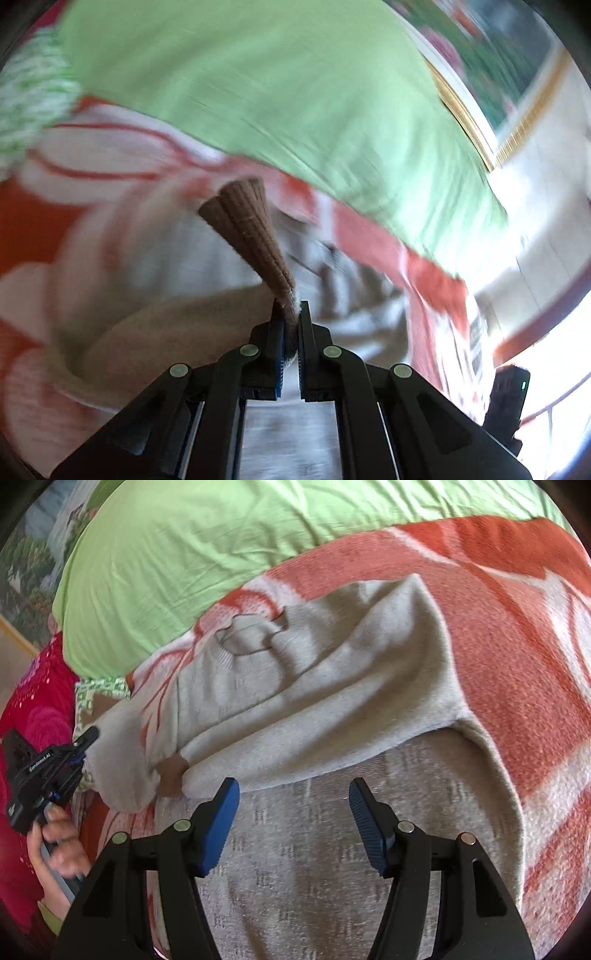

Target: Fold small clothes

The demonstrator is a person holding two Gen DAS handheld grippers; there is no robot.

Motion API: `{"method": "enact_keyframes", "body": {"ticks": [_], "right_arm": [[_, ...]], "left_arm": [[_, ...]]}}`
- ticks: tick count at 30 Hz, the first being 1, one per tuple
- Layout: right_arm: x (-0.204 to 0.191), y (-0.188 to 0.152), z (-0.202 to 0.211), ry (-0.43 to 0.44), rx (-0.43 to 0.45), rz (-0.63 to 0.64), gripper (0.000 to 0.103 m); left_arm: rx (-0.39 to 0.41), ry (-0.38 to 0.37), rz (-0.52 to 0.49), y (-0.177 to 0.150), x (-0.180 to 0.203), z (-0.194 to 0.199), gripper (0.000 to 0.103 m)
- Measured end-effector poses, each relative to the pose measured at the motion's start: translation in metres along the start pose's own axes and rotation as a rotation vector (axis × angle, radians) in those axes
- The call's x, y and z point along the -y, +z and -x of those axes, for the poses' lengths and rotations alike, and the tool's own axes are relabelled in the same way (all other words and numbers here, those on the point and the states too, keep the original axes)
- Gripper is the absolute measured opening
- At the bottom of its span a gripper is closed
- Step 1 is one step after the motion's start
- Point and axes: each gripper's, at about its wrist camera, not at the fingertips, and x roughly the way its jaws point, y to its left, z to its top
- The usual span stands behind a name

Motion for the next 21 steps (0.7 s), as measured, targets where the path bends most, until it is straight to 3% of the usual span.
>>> {"method": "enact_keyframes", "body": {"ticks": [5,10,14,17,21], "right_arm": [[0.024,0.002,-0.001,-0.007,0.007,-0.061,0.062],[0.036,0.006,-0.004,-0.004,0.002,-0.093,0.062],[0.032,0.009,-0.014,0.018,-0.019,-0.095,0.062],[0.018,0.01,-0.029,0.059,-0.041,-0.079,0.062],[0.002,0.017,-0.057,0.068,-0.069,-0.061,0.065]], "left_arm": [[-0.15,0.01,-0.158,-0.049,0.052,-0.081,0.004],[-0.273,0.059,-0.208,-0.076,0.047,-0.116,0.012],[-0.275,0.052,-0.223,-0.085,0.034,-0.083,0.034],[-0.232,0.141,-0.212,-0.084,0.015,-0.041,0.039],[-0.15,0.289,-0.122,-0.082,-0.042,0.002,0.047]]}}
